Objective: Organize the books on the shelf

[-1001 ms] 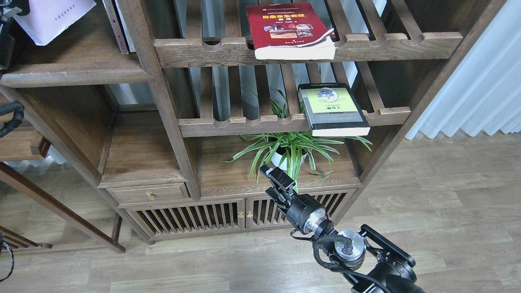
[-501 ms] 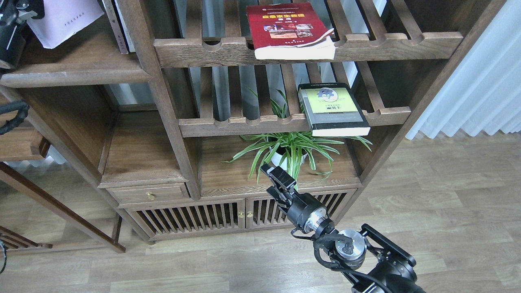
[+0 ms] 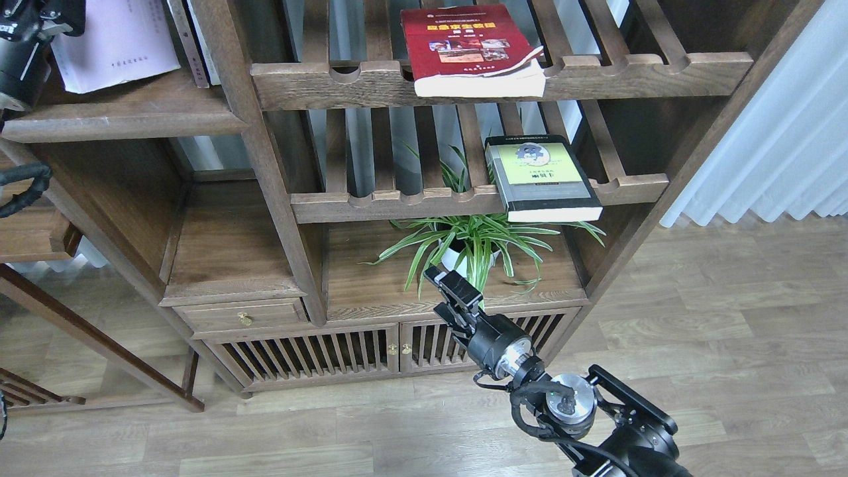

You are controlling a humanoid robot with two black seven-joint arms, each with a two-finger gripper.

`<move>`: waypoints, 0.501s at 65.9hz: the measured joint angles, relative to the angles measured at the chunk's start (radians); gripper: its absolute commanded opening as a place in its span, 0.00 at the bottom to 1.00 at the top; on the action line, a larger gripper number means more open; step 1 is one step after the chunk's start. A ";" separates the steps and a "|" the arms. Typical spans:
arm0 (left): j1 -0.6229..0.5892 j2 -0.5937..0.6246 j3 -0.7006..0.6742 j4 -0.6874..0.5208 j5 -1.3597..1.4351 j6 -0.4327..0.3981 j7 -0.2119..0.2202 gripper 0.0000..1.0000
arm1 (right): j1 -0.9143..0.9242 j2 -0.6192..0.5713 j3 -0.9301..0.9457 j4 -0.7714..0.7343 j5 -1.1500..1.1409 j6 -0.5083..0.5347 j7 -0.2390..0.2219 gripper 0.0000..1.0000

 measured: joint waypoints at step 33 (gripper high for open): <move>-0.078 -0.013 -0.013 -0.025 -0.088 0.000 -0.002 0.46 | -0.005 0.000 0.000 0.001 0.001 0.002 0.000 0.99</move>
